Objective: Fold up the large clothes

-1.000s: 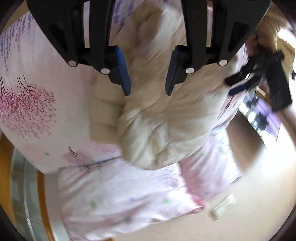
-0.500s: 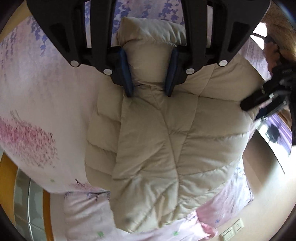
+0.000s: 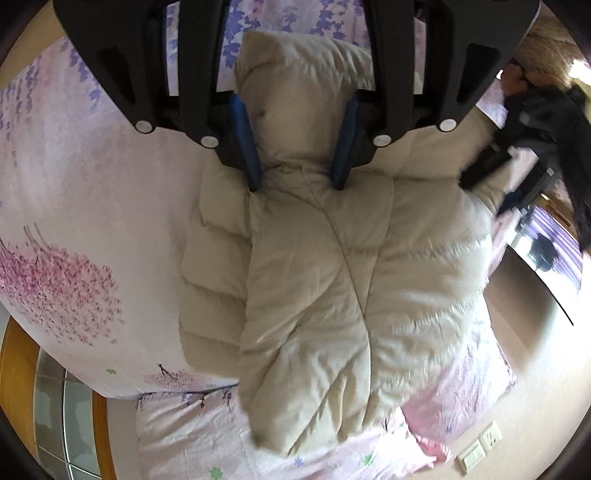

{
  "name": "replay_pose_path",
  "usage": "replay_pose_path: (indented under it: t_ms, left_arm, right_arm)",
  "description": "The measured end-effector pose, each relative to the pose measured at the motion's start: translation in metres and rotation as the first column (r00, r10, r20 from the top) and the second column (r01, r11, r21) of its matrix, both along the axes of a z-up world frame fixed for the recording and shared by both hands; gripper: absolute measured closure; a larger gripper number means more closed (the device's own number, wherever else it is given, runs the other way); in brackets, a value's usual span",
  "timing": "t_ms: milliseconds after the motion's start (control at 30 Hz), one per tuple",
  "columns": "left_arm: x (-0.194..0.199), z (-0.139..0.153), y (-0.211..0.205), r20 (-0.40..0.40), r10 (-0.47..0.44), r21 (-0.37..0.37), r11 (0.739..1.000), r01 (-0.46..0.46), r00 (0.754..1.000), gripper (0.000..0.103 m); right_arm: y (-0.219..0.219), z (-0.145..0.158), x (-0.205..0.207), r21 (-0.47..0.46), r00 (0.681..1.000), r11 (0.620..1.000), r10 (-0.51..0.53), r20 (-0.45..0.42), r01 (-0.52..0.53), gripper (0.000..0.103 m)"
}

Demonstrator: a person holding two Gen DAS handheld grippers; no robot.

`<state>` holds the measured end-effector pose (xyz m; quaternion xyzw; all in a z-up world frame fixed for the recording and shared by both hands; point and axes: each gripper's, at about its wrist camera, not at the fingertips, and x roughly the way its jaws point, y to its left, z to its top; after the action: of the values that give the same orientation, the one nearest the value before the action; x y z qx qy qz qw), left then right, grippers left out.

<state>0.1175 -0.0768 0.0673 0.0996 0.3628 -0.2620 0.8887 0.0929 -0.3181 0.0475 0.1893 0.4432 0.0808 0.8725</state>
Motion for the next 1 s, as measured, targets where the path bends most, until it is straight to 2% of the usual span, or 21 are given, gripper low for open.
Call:
replay_pose_path:
  t_ms: [100, 200, 400, 433, 467, 500, 567, 633, 700, 833, 900, 1000]
  left_arm:
    - [0.0, 0.001, 0.0, 0.0, 0.001, -0.001, 1.0, -0.001, 1.0, 0.017]
    - [-0.001, 0.001, 0.0, 0.0, 0.0, 0.001, 1.0, 0.0, 1.0, 0.017]
    - [-0.001, 0.002, 0.0, -0.004, 0.002, 0.001, 1.0, -0.002, 1.0, 0.017]
    - [0.0, 0.002, 0.0, -0.005, 0.003, 0.0, 1.0, -0.003, 1.0, 0.017]
    - [0.0, 0.003, 0.0, -0.007, 0.004, -0.002, 1.0, -0.004, 1.0, 0.017]
    - [0.001, 0.004, 0.001, -0.008, 0.003, -0.006, 1.0, -0.003, 1.0, 0.017]
    - [0.001, 0.009, 0.005, -0.012, -0.003, -0.022, 1.0, 0.002, 1.0, 0.018]
    - [0.003, 0.025, 0.013, -0.016, -0.013, -0.076, 0.997, 0.012, 1.0, 0.018]
    - [0.01, 0.045, 0.023, 0.007, 0.004, -0.13, 0.991, -0.003, 1.0, 0.018]
    - [0.034, 0.07, 0.036, 0.065, 0.064, -0.139, 0.989, -0.055, 0.996, 0.018]
    - [0.049, 0.074, 0.036, 0.059, 0.07, -0.133, 0.989, -0.061, 0.996, 0.018]
    - [0.068, 0.075, 0.031, 0.047, 0.08, -0.112, 0.991, -0.075, 0.996, 0.018]
  right_arm:
    - [-0.019, 0.021, 0.012, 0.063, 0.997, 0.997, -0.057, 0.048, 0.053, 0.046]
    - [-0.038, 0.038, 0.044, 0.176, 0.993, 0.981, -0.094, 0.076, 0.079, 0.042]
    - [-0.043, 0.041, 0.109, 0.219, 0.992, 0.968, -0.127, 0.023, 0.119, 0.041]
    - [-0.042, 0.039, 0.115, 0.228, 0.992, 0.966, -0.128, 0.008, 0.122, 0.043]
    - [-0.039, 0.039, 0.117, 0.232, 0.992, 0.965, -0.127, 0.017, 0.12, 0.066]
    - [-0.037, 0.039, 0.118, 0.227, 0.992, 0.967, -0.123, 0.031, 0.113, 0.084]
    - [-0.038, 0.035, 0.118, 0.181, 0.99, 0.975, -0.139, 0.021, 0.133, 0.089]
    - [-0.041, 0.027, 0.12, 0.108, 0.985, 0.979, -0.171, -0.021, 0.172, 0.09]
    - [-0.044, 0.017, 0.123, 0.028, 0.976, 0.978, -0.206, -0.067, 0.208, 0.09]
    - [-0.049, 0.0, 0.136, -0.079, 0.964, 0.973, -0.228, -0.138, 0.219, 0.089]
    - [-0.05, -0.01, 0.144, -0.114, 0.961, 0.974, -0.213, -0.175, 0.195, 0.082]
    - [-0.05, -0.006, 0.141, -0.118, 0.967, 0.978, -0.191, -0.166, 0.173, 0.071]
